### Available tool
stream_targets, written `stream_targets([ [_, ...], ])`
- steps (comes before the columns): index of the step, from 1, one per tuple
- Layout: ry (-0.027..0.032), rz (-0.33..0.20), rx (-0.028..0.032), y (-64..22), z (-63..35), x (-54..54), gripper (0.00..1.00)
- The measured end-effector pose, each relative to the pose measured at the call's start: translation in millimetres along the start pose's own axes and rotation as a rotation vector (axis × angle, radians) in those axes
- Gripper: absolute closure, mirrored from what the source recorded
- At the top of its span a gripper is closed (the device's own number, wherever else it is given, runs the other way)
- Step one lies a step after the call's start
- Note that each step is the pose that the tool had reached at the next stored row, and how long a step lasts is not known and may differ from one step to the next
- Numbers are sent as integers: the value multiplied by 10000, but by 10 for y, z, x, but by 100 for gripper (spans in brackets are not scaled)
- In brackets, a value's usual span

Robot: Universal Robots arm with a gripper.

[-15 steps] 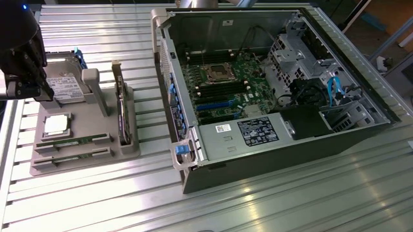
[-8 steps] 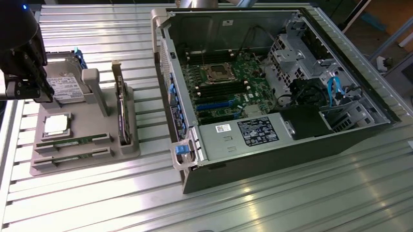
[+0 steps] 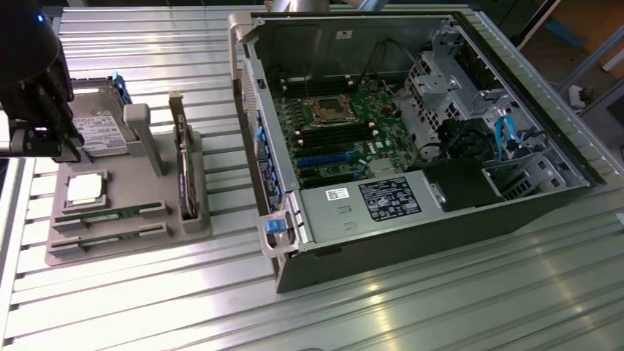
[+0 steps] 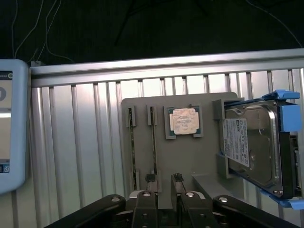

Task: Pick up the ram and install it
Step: 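Pick up the ram and move it above insertion slot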

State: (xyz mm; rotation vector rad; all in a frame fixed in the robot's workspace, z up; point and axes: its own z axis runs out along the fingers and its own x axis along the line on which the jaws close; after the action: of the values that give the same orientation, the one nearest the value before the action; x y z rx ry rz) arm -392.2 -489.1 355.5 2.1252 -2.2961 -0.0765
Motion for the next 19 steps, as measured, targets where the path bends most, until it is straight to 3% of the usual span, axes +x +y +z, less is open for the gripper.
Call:
stream_targets([
  [19, -10, -13, -1, -16, 220, 104, 74],
])
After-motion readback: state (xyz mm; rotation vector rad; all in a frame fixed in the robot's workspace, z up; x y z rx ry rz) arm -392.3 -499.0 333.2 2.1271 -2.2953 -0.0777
